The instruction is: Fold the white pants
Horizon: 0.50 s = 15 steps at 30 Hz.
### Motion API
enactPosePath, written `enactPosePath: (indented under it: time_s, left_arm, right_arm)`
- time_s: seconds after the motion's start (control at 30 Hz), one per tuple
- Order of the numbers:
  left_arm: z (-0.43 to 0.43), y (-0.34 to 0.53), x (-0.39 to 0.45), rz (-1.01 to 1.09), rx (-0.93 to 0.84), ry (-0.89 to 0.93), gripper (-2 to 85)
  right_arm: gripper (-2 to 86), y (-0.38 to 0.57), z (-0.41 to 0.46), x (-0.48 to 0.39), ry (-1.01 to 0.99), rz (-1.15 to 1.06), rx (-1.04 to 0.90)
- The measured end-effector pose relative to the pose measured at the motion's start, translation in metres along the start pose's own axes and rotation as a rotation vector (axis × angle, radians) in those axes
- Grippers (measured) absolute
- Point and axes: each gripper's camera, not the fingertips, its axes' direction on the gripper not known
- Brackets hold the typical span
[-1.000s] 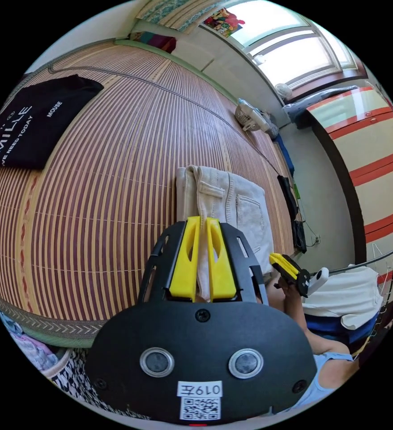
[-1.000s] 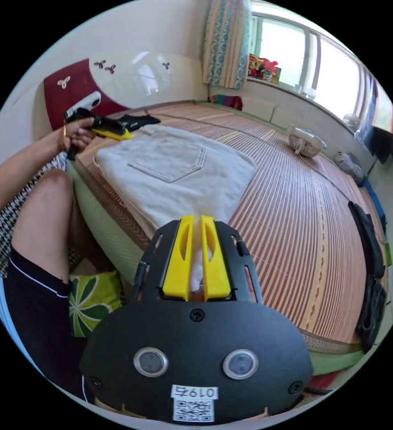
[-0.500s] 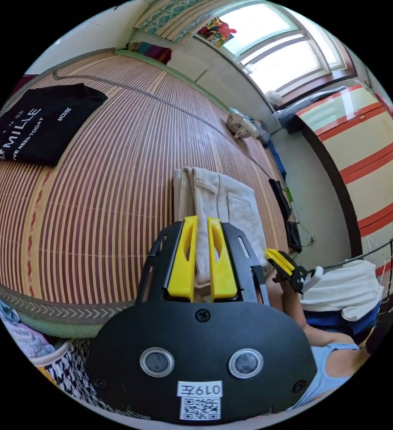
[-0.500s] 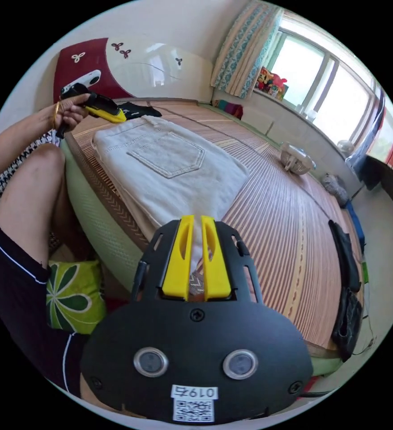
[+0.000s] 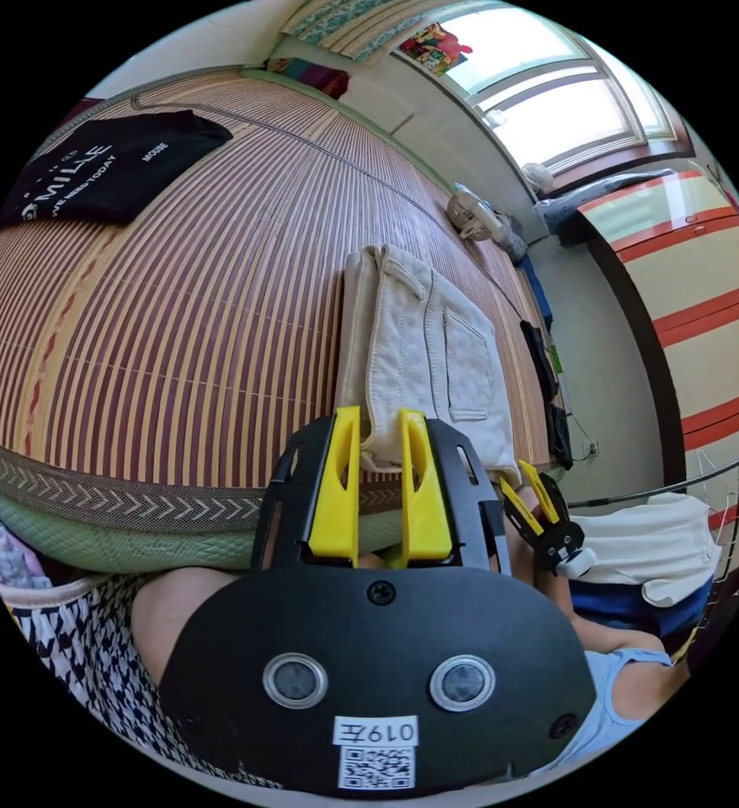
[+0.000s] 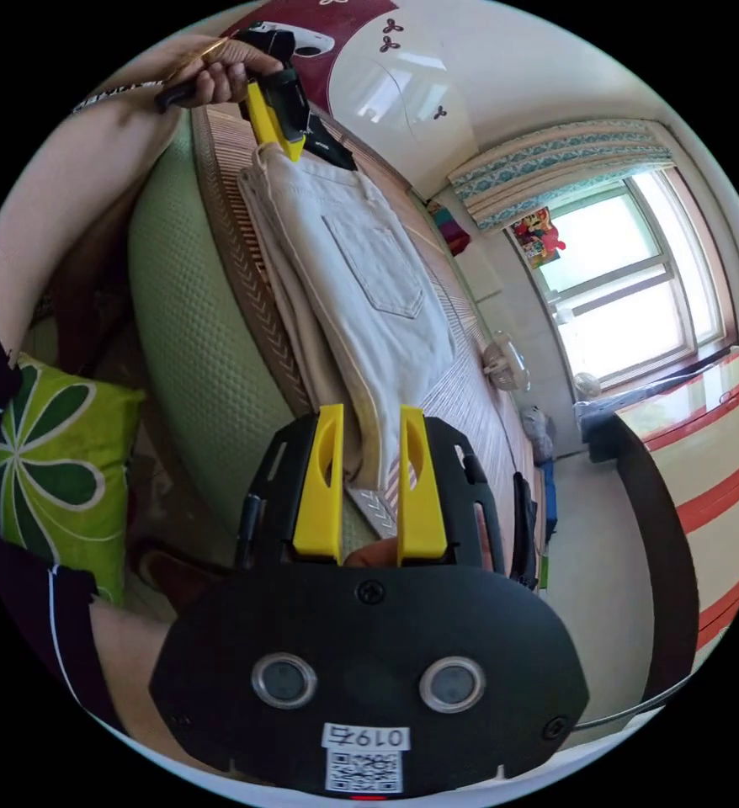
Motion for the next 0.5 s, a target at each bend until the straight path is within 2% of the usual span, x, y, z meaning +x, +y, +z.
enactPosePath:
  time_s: [0.23, 0.37, 0.5]
  left_arm:
    - [-0.002, 0.008, -0.004, -0.016, 0.017, -0.043, 1.9]
    - [-0.004, 0.013, -0.002, -0.004, 0.022, -0.1, 1.4]
    - [-0.002, 0.014, 0.003, 0.046, 0.001, -0.151, 1.3]
  right_arm:
    - [6.5, -0.03, -0.007, 0.0, 0.12, -0.052, -0.11]
    - [5.6, -0.045, -0.035, -0.009, 0.301, -0.151, -0.098]
    - [5.6, -0.046, -0.034, -0.015, 0.25, -0.224, -0.153]
